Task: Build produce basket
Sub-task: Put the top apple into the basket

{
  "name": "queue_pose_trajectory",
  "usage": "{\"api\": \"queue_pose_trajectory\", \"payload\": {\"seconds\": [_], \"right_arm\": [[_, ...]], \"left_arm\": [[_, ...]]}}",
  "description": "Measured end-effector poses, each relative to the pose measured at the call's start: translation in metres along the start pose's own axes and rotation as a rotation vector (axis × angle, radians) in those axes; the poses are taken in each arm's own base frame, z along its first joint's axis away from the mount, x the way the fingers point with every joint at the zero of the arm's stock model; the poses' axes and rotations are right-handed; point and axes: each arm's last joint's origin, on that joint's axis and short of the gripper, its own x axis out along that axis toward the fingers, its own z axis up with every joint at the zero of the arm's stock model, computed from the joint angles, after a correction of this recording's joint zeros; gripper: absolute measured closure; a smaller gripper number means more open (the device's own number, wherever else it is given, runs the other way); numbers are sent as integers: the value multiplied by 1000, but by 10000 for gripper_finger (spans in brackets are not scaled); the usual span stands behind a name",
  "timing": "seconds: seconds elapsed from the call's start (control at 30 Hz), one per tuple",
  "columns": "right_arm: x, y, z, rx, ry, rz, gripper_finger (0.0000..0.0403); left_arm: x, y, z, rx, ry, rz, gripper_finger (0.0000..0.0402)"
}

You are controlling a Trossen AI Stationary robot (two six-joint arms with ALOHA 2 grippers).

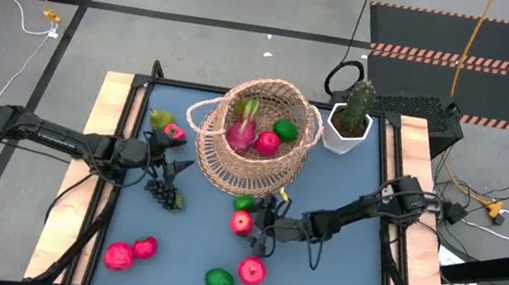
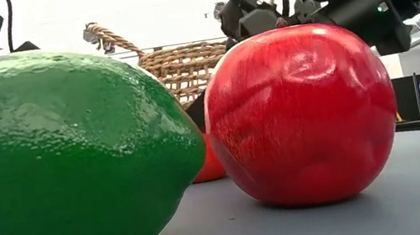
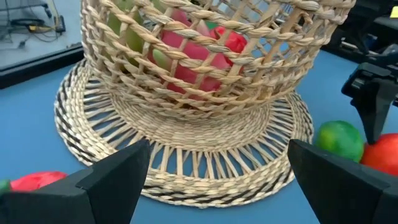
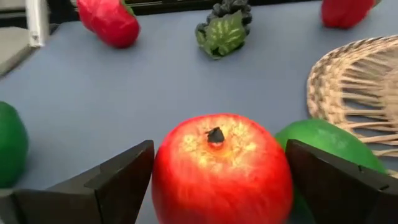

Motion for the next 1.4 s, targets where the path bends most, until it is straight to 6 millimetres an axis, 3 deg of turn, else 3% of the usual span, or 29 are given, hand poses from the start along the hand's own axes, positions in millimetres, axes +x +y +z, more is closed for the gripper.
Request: {"api": "queue_pose_trajectory", "payload": {"seconds": [0.2, 0.47, 0.7, 0.8, 0.97, 1.13, 1.3, 1.4], "right_arm": [[0, -1, 1, 46, 4, 18, 50], [2, -5, 3, 67, -8, 24, 87], [-3, -1, 12, 57, 5, 146, 95], [-12, 1, 29, 12, -47, 191, 96], [-35, 1, 73, -224, -262, 164, 92], [-54, -3, 116, -248, -529, 218, 93], [-44, 11, 147, -323, -433, 284, 94], [-40, 15, 174, -392, -308, 103, 94]], "left_arm": [[0, 1, 0, 12, 1, 12, 21], [0, 2, -5, -33, 43, 31, 21], [0, 2, -5, -38, 38, 35, 21], [0, 2, -5, -51, 37, 35, 21], [0, 4, -4, -56, 17, 76, 21], [0, 4, -4, -60, 12, 83, 21], [0, 5, -3, -48, -3, 111, 21], [0, 5, -3, -34, -10, 131, 21]]}}
